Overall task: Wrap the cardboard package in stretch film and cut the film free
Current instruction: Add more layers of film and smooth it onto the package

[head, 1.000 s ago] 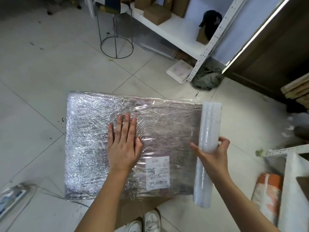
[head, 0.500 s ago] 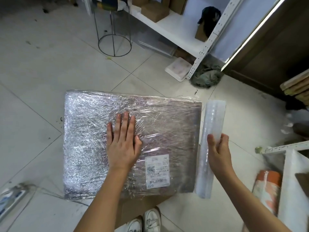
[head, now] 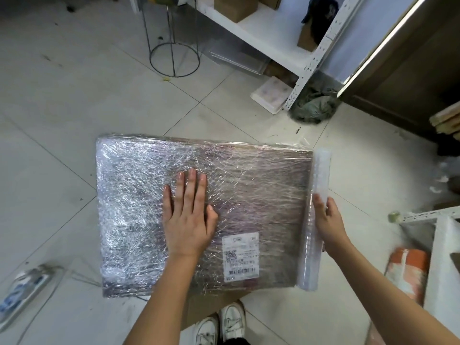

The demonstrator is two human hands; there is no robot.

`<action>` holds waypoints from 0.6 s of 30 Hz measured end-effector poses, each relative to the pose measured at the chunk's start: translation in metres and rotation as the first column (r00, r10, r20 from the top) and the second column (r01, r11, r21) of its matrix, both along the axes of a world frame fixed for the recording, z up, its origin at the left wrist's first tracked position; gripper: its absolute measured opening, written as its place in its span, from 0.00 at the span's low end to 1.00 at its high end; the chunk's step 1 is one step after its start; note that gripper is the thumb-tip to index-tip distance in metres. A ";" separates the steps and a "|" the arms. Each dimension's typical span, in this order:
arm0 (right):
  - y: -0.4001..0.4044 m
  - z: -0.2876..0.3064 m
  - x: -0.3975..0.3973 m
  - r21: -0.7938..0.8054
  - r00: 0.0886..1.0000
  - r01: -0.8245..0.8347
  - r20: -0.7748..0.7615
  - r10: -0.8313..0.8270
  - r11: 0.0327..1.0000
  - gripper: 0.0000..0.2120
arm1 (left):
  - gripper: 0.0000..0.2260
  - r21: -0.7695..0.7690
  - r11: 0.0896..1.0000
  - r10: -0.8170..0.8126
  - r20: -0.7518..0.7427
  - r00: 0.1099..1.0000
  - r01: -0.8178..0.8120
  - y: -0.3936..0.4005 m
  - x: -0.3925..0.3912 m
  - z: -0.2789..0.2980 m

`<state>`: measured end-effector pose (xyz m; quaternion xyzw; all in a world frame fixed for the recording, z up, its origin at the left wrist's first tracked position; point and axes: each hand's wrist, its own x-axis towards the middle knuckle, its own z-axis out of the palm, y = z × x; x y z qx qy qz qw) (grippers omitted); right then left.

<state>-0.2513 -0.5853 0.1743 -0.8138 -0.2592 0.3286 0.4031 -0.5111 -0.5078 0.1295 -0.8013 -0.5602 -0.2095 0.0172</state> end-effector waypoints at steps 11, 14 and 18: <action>0.004 -0.018 -0.006 0.107 0.990 0.126 0.055 -0.133 0.986 0.15 | 0.29 0.071 0.993 -0.105 0.117 0.988 0.097 0.004 0.070 0.043; -0.003 -0.023 -0.004 0.079 0.989 0.131 0.061 -0.136 0.988 0.15 | 0.30 0.076 0.972 -0.224 -0.012 0.974 0.224 0.017 0.102 0.028; 0.002 -0.022 -0.003 0.031 0.987 0.132 0.087 -0.134 0.991 0.15 | 0.30 0.053 0.975 -0.213 -0.028 0.977 0.215 0.020 0.106 0.017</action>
